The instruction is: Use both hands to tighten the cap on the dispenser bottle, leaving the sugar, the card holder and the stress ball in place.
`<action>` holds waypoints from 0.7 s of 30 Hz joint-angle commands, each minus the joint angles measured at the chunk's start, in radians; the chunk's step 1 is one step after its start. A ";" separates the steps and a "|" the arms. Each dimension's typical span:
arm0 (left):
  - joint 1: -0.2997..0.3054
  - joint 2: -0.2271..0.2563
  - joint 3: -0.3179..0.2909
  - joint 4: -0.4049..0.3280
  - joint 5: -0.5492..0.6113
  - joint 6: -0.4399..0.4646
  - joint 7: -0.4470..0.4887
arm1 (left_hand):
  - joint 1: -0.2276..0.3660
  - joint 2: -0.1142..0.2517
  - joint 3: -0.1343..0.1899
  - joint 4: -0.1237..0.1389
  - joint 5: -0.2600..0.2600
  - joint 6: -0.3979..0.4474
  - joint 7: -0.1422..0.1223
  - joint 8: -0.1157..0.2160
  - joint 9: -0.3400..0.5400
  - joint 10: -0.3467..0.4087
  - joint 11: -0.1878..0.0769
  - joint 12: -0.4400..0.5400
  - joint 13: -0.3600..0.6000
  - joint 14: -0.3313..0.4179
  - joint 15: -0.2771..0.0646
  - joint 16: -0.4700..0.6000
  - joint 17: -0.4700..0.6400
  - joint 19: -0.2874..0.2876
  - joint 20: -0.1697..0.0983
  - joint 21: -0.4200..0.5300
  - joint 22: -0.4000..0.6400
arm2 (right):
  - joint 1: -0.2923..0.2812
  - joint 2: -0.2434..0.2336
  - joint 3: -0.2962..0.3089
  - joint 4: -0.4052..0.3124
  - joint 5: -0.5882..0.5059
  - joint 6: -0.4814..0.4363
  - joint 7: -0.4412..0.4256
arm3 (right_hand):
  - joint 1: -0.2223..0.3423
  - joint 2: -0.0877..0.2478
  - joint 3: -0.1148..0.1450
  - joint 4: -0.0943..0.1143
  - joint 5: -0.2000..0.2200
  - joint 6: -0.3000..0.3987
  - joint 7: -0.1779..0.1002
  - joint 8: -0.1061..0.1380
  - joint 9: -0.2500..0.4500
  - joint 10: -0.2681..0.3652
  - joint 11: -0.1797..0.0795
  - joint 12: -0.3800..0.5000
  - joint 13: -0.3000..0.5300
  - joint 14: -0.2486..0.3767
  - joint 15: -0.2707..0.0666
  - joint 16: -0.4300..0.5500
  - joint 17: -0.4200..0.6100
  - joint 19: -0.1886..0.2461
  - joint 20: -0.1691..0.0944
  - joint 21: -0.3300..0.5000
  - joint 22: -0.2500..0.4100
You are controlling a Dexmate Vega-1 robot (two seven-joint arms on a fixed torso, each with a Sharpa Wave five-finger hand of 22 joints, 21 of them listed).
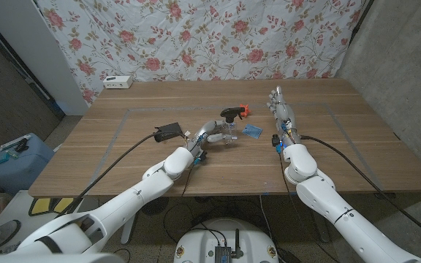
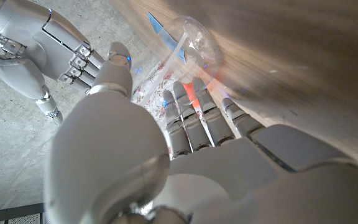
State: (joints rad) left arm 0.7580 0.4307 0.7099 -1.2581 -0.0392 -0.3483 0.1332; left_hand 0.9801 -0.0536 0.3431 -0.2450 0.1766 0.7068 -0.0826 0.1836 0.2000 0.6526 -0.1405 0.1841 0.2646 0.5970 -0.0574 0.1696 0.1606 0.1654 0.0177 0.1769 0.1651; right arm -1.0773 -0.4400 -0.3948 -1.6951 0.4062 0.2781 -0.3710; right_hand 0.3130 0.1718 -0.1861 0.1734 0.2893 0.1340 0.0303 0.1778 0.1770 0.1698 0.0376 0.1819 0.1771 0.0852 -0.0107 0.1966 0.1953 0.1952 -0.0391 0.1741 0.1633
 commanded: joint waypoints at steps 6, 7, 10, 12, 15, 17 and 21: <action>0.020 0.020 -0.010 -0.024 -0.003 -0.006 -0.003 | -0.066 0.024 0.058 0.096 0.003 -0.030 -0.037 -0.008 -0.003 -0.070 0.003 -0.003 -0.019 -0.075 -0.114 -0.004 0.002 -0.012 0.009 0.008 0.006 | -0.016 0.004 -0.003 -0.010 -0.016 0.012 -0.017 | -0.004 0.003 0.000 -0.005 0.012 0.005 -0.007 0.007 -0.001 -0.003 -0.003 0.003 0.001 0.000 -0.002 -0.001 0.000 -0.001 -0.054 0.006 0.002; 0.020 0.021 -0.010 -0.024 -0.004 -0.008 -0.005 | -0.066 0.023 0.056 0.096 0.003 -0.031 -0.037 -0.007 -0.003 -0.076 0.004 -0.004 -0.020 -0.084 -0.115 -0.005 0.003 -0.012 0.008 0.009 0.006 | -0.018 0.004 -0.004 -0.013 -0.019 0.010 -0.019 | -0.005 0.003 0.001 -0.006 0.012 0.005 -0.008 0.007 -0.001 -0.004 -0.007 0.002 0.001 0.000 -0.002 -0.001 0.000 -0.001 -0.054 0.007 0.002; 0.021 0.022 -0.013 -0.021 -0.008 -0.013 -0.008 | -0.074 0.015 0.042 0.099 0.007 -0.064 -0.036 -0.009 -0.005 -0.114 0.006 -0.006 -0.031 -0.116 -0.112 -0.003 0.003 -0.017 0.014 0.009 0.006 | -0.020 0.004 -0.005 -0.017 -0.021 0.008 -0.022 | -0.006 0.003 0.002 -0.007 0.013 0.005 -0.012 0.007 -0.001 -0.003 -0.007 0.003 0.001 0.000 -0.002 -0.001 0.000 -0.002 -0.053 0.007 0.002; 0.021 0.021 -0.014 -0.019 -0.007 -0.018 -0.006 | -0.079 0.012 0.035 0.101 0.010 -0.083 -0.035 -0.010 -0.006 -0.135 0.007 -0.006 -0.037 -0.140 -0.104 -0.004 0.003 -0.021 0.017 0.008 0.006 | -0.020 0.004 -0.005 -0.019 -0.024 0.005 -0.025 | -0.006 0.003 0.003 -0.007 0.014 0.005 -0.013 0.007 -0.001 -0.004 -0.007 0.002 0.001 -0.001 -0.001 -0.001 0.000 -0.002 -0.052 0.007 0.002; 0.019 0.022 -0.016 -0.015 -0.012 -0.024 -0.012 | -0.087 0.006 0.025 0.103 0.012 -0.105 -0.037 -0.011 -0.007 -0.158 0.007 -0.007 -0.043 -0.160 -0.104 -0.004 0.003 -0.025 0.022 0.008 0.006 | -0.020 0.005 -0.007 -0.021 -0.026 0.002 -0.026 | -0.007 0.002 0.004 -0.008 0.015 0.004 -0.015 0.007 -0.001 -0.005 -0.006 0.002 0.001 -0.001 -0.001 -0.001 -0.001 -0.002 -0.053 0.007 0.002; 0.019 0.021 -0.017 -0.011 -0.015 -0.029 -0.014 | -0.093 0.002 0.016 0.105 0.016 -0.141 -0.041 -0.014 -0.009 -0.183 0.007 -0.007 -0.050 -0.183 -0.099 -0.003 0.003 -0.029 0.022 0.009 0.006 | -0.019 0.006 -0.008 -0.022 -0.029 -0.001 -0.029 | -0.007 0.002 0.004 -0.008 0.015 0.004 -0.016 0.007 -0.001 -0.006 -0.006 0.002 0.001 -0.001 -0.001 -0.001 -0.001 -0.002 -0.052 0.007 0.002; 0.017 0.021 -0.019 -0.008 -0.022 -0.032 -0.023 | -0.108 -0.007 -0.004 0.109 0.025 -0.199 -0.036 -0.014 -0.012 -0.230 0.007 -0.005 -0.062 -0.236 -0.087 -0.003 0.004 -0.045 0.025 0.007 0.006 | -0.019 0.006 -0.010 -0.024 -0.030 -0.004 -0.030 | -0.009 0.002 0.006 -0.009 0.016 0.002 -0.020 0.006 -0.001 -0.008 -0.005 0.002 0.001 -0.002 0.001 -0.002 -0.001 -0.004 -0.049 0.007 0.002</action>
State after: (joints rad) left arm 0.7769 0.4502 0.6972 -1.2754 -0.0468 -0.3638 0.1246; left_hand 0.8757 -0.0537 0.3500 -0.1360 0.1947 0.5328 -0.1224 0.1759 0.1865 0.4409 -0.1354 0.1772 0.2050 0.3802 -0.0435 0.1696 0.1608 0.1274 0.0415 0.1818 0.1651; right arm -1.0937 -0.4358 -0.3999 -1.7111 0.3846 0.2859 -0.3926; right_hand 0.3104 0.1741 -0.1820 0.1694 0.2979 0.1354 0.0208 0.1777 0.1770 0.1660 0.0339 0.1819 0.1771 0.0852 -0.0107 0.1966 0.1920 0.1952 -0.0391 0.1781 0.1633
